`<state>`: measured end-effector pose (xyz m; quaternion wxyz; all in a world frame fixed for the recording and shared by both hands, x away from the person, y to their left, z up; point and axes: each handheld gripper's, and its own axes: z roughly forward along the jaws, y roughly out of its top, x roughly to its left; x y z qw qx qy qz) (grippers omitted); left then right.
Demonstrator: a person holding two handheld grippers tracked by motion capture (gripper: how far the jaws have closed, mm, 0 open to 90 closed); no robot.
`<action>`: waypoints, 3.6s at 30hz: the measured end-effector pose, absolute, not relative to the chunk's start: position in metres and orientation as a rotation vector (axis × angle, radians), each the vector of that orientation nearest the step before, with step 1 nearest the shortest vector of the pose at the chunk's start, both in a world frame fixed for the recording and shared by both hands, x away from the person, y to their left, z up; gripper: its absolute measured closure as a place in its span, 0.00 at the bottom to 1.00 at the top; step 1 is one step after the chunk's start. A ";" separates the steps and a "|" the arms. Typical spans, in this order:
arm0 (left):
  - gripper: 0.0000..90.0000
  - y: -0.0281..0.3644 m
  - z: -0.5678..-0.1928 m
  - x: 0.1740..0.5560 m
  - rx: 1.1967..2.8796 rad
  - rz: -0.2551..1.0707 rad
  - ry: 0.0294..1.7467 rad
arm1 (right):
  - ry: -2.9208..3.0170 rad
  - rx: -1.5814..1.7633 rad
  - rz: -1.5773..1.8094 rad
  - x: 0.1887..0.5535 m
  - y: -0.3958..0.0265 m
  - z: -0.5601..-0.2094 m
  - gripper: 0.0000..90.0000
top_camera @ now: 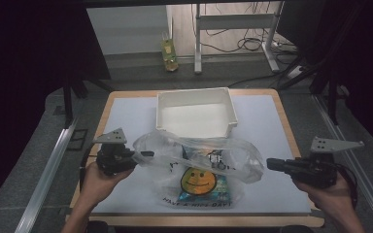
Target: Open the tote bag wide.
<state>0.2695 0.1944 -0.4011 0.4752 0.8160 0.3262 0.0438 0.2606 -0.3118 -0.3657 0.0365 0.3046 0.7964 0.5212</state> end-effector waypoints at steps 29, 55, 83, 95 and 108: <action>0.99 0.166 -0.442 0.273 2.056 0.040 0.793 | 2.610 0.862 1.367 0.280 -0.250 -0.403 0.98; 0.99 0.178 -0.531 0.293 2.205 0.111 1.065 | 2.631 1.119 1.102 0.316 -0.256 -0.520 0.99; 0.99 0.226 -0.471 0.248 2.019 0.235 0.984 | 2.447 1.190 1.235 0.286 -0.335 -0.457 0.98; 0.99 0.150 -0.415 0.248 2.074 0.180 0.693 | 2.473 1.022 1.365 0.289 -0.299 -0.399 0.98; 0.99 0.068 -0.446 0.250 2.217 0.136 0.590 | 2.679 0.881 1.307 0.286 -0.227 -0.423 0.98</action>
